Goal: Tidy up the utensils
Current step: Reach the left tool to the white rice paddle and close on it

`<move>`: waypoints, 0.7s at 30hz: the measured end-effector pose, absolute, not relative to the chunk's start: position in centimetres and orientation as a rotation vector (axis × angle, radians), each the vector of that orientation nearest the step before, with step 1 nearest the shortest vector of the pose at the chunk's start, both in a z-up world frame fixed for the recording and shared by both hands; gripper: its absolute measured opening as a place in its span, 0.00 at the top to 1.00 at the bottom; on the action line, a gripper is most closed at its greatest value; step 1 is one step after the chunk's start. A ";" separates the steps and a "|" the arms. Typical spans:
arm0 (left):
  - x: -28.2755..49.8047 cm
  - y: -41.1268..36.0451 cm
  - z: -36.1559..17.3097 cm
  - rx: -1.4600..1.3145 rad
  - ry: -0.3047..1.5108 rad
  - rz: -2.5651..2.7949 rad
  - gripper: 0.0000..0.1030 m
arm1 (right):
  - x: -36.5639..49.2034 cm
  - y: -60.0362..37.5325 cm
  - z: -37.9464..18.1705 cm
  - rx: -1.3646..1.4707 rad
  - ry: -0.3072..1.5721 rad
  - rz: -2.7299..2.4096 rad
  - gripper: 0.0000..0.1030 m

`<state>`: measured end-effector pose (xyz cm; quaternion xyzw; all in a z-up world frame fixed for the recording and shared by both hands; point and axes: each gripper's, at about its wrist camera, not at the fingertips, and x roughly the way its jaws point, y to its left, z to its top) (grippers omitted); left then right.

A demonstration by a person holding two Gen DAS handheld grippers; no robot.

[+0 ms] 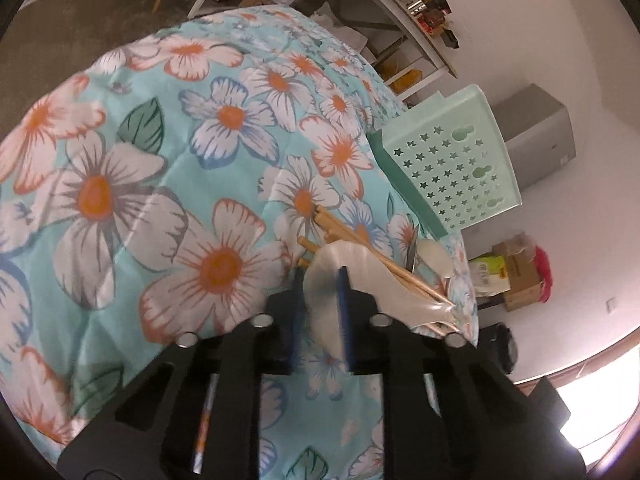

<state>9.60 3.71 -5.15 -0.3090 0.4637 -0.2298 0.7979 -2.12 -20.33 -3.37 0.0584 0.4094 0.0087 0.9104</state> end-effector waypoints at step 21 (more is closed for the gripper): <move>8.2 7.4 1.6 -0.769 0.743 -0.652 0.98 | -2.0 -8.3 -1.0 -0.455 0.682 0.110 0.35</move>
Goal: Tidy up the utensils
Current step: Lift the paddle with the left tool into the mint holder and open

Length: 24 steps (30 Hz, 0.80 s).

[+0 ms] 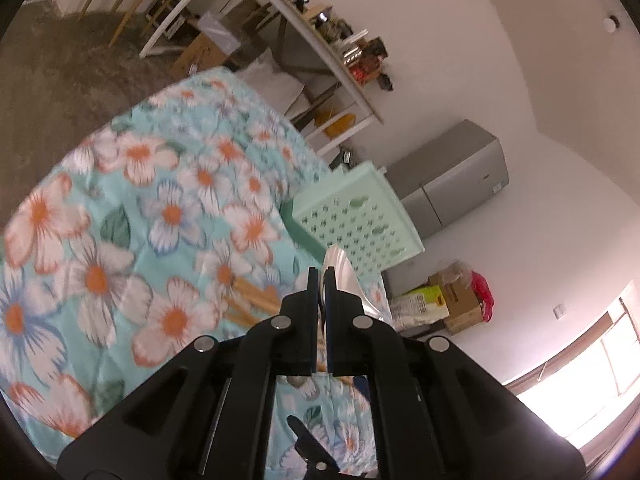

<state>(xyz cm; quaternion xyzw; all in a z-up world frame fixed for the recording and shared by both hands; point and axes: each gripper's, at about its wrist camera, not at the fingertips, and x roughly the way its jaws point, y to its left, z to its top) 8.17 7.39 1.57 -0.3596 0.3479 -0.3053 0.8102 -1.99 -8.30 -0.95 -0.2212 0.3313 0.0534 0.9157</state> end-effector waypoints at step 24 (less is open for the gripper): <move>9.7 9.0 1.5 -0.748 0.718 -0.589 0.98 | 1.1 -6.8 -2.4 -0.572 0.749 0.129 0.92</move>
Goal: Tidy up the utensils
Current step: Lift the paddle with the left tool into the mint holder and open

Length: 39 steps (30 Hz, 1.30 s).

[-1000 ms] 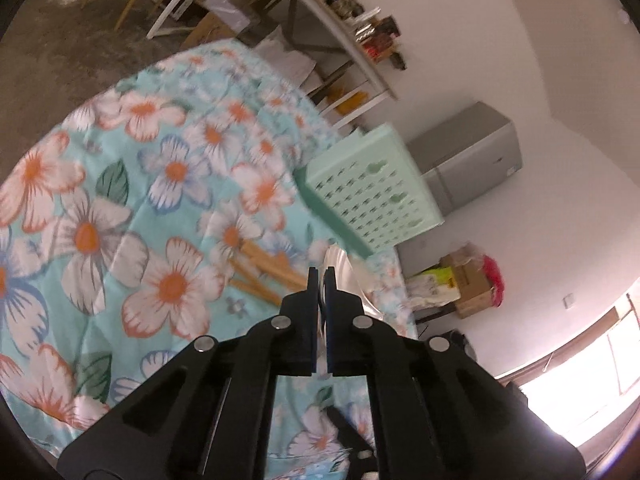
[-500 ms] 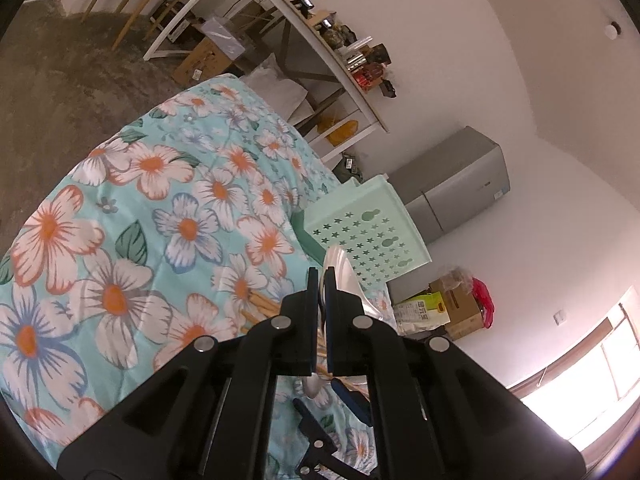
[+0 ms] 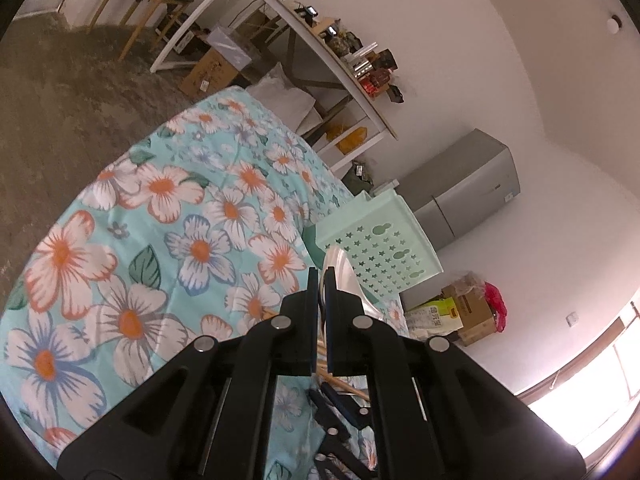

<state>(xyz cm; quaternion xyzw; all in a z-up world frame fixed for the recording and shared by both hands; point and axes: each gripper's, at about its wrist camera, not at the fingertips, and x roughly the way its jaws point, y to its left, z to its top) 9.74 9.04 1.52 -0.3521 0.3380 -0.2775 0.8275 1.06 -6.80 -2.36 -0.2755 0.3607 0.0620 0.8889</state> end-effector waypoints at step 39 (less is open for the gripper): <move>22.0 -10.7 16.6 0.107 0.650 -0.370 0.97 | 1.4 -28.9 7.4 0.437 0.472 0.507 0.97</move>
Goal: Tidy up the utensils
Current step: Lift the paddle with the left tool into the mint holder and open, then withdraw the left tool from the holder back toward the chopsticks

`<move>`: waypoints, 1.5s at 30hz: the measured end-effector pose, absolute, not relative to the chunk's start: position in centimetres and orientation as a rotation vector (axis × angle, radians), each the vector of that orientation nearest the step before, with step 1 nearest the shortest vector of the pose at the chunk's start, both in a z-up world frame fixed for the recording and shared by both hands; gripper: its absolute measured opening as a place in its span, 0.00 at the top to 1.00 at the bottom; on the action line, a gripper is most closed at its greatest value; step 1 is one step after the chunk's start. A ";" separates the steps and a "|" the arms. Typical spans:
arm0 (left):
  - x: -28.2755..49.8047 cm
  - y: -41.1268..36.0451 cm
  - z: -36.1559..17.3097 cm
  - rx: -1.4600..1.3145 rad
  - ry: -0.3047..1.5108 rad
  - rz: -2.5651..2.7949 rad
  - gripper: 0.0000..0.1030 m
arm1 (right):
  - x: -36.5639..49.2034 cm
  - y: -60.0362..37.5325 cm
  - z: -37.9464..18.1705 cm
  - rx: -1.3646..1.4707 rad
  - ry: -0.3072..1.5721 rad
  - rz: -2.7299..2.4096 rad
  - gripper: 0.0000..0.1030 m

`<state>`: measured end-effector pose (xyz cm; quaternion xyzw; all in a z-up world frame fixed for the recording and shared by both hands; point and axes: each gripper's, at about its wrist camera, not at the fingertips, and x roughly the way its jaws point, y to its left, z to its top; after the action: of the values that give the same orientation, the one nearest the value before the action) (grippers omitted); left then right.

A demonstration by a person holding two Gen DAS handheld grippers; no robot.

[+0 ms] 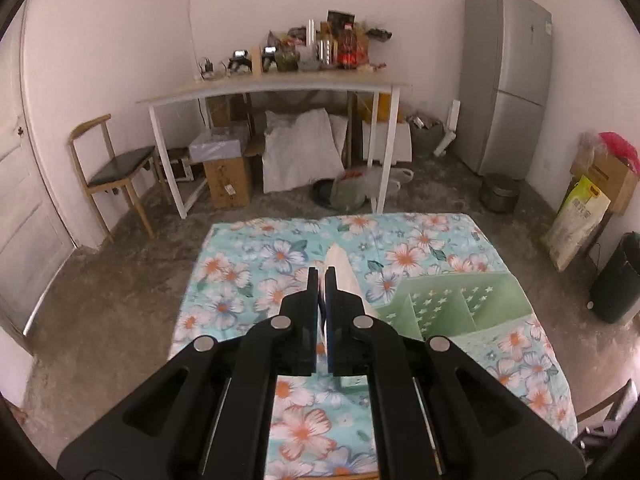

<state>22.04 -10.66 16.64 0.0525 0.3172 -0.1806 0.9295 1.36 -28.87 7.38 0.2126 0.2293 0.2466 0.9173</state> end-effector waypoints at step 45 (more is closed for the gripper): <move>9.3 6.2 -1.6 -0.323 0.813 -0.298 0.29 | 2.2 -22.3 -2.7 0.366 0.953 0.420 0.06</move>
<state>9.31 6.22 -1.57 -0.1558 0.3924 -0.1439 0.8950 2.24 -22.33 -2.75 0.1739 0.4526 0.1993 0.8516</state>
